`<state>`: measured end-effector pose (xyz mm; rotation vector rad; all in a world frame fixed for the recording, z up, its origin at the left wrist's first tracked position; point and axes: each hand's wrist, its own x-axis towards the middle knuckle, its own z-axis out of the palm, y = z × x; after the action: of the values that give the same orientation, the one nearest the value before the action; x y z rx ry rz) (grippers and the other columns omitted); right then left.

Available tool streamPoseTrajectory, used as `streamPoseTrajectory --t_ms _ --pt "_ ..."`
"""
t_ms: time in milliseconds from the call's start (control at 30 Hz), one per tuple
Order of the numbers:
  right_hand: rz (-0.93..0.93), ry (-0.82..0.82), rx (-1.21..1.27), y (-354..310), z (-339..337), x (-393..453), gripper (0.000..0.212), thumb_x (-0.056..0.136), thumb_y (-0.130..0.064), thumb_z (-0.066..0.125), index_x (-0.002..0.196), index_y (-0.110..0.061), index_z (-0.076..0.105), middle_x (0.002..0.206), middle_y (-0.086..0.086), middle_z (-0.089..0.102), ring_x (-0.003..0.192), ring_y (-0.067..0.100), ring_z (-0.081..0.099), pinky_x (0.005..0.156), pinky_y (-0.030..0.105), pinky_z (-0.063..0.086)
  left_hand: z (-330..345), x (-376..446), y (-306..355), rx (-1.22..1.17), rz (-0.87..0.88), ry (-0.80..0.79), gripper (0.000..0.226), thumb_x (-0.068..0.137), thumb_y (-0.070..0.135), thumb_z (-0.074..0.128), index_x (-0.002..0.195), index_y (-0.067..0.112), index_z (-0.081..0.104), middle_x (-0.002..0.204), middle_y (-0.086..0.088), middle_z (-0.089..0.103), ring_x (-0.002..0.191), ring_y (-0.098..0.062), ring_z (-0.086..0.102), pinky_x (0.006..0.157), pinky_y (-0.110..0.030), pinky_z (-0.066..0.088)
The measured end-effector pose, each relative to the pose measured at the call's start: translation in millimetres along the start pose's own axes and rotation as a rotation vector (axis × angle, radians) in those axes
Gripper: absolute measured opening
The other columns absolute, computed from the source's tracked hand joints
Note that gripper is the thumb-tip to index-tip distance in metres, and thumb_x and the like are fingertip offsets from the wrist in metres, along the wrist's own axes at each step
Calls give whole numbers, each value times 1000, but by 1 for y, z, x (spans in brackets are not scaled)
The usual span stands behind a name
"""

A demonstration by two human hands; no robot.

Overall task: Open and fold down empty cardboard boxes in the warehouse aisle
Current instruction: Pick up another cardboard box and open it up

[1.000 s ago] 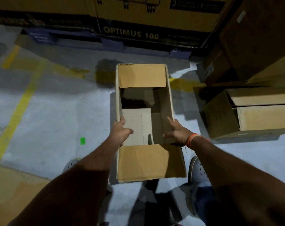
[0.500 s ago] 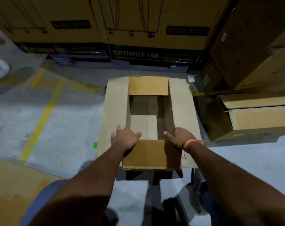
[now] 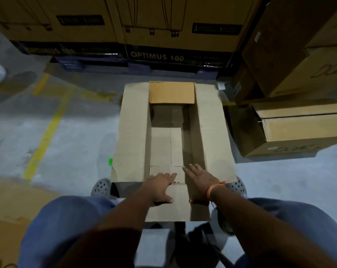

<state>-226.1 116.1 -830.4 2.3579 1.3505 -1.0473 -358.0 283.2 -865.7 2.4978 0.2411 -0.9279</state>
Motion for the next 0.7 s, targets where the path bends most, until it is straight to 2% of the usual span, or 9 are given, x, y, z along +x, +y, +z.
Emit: streamPoseTrajectory --t_ms 100,200,367,433,533,567,600,667,700 --pt "-27 2 -22 4 11 26 105 91 -33 70 161 -24 -7 169 11 -3 155 31 -1 125 42 13 7 16 1 58 -72 10 101 88 42 74 162 23 8 164 -8 27 151 -34 24 120 -54 26" --pt "-57 -19 -2 8 27 49 92 97 -34 61 161 -23 -3 168 13 1 155 33 2 125 43 16 15 28 -6 108 -134 -3 85 98 38 61 163 28 7 168 -7 18 154 -36 13 121 -60 20" --pt "-94 -40 26 14 41 70 88 99 -25 61 161 -28 -1 169 9 1 155 30 0 125 40 16 17 36 -10 125 -112 42 79 102 28 58 162 36 7 170 -4 15 155 -35 14 117 -56 33" --pt "-96 -40 39 14 37 72 88 99 -25 62 161 -29 -1 169 7 1 155 29 0 125 41 17 14 38 -10 110 -97 59 77 102 26 58 162 35 11 168 -6 20 153 -36 21 115 -53 38" --pt "-70 -83 141 12 34 71 98 94 -23 68 161 -31 -3 169 7 6 155 28 11 123 39 24 11 43 -18 56 -22 24 64 97 34 63 155 28 35 147 -9 53 130 -31 53 103 -42 48" --pt "-45 -108 245 12 33 70 108 87 -23 74 161 -33 -4 168 7 11 153 28 20 120 37 29 8 43 -21 -66 -6 -17 63 92 39 67 150 26 45 137 -8 61 120 -27 60 98 -37 50" --pt "-18 -136 409 11 30 71 120 77 -23 80 160 -35 -6 167 7 17 150 28 28 116 37 36 2 42 -24 -305 -19 -64 66 86 42 72 146 25 51 132 -5 65 115 -23 63 97 -33 49" --pt "18 -143 970 6 16 72 128 66 -16 79 159 -35 -6 166 8 21 147 27 33 101 32 49 -18 40 -25 -1043 -110 -68 71 80 42 78 145 25 54 135 -5 66 115 -17 63 107 -33 45" --pt "32 -79 1343 -1 5 74 121 68 -10 72 160 -31 -4 166 8 21 147 26 33 96 27 49 -27 42 -22 -1403 -132 26 67 82 40 79 143 25 55 136 -6 65 116 -18 63 110 -35 43"
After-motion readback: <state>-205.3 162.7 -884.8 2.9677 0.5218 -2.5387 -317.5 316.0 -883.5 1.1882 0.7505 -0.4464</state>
